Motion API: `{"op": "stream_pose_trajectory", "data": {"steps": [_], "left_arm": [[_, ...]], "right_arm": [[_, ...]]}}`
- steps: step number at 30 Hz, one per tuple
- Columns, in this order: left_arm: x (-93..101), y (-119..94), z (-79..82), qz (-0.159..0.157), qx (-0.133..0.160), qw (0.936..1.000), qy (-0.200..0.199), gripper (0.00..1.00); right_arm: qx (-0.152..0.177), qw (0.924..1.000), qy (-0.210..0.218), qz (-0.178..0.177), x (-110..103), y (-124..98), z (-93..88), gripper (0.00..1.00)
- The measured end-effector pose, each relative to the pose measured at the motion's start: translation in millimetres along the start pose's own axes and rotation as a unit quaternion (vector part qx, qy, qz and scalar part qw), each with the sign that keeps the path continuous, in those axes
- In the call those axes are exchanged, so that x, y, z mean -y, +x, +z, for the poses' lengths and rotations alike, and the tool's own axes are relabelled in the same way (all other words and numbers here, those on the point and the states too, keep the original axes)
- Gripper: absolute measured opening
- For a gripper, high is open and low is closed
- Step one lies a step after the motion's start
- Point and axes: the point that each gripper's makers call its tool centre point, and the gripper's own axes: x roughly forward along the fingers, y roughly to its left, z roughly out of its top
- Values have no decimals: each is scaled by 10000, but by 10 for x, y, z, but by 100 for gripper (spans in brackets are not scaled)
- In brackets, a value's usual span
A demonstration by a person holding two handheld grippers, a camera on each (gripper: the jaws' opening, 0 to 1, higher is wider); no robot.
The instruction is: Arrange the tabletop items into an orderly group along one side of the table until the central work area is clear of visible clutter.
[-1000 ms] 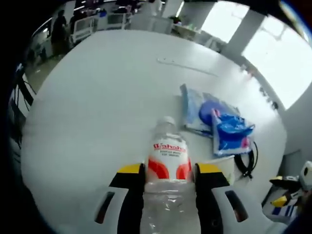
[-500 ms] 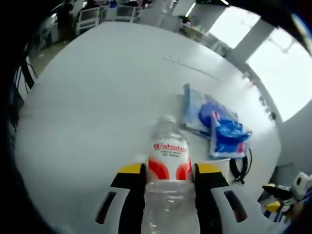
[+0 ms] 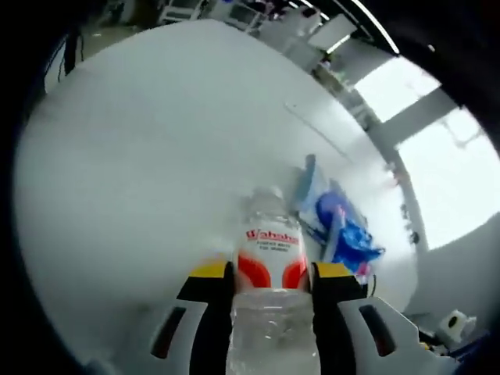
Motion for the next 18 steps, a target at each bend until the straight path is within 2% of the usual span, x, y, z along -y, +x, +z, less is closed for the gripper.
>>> {"op": "stream_pose_trajectory", "data": {"steps": [2, 6, 11, 16, 18], "left_arm": [[-22, -6, 8, -12, 31, 10000, -75, 35], [-11, -7, 13, 21, 28, 10000, 41, 35], [-4, 25, -29, -98, 15, 9999, -101, 35], [10, 38, -51, -169, 66, 9996, -212, 35], [4, 41, -53, -208, 90, 9994, -266, 35]], "right_arm": [[-27, 10000, -21, 46, -40, 29, 2, 57], [-55, 9999, 7, 141, -115, 73, 21, 57], [-68, 9996, 46, 281, -221, 160, 120, 56], [129, 9987, 234, 440, -338, 232, 332, 56], [81, 9983, 261, 523, -394, 295, 389, 56]]}}
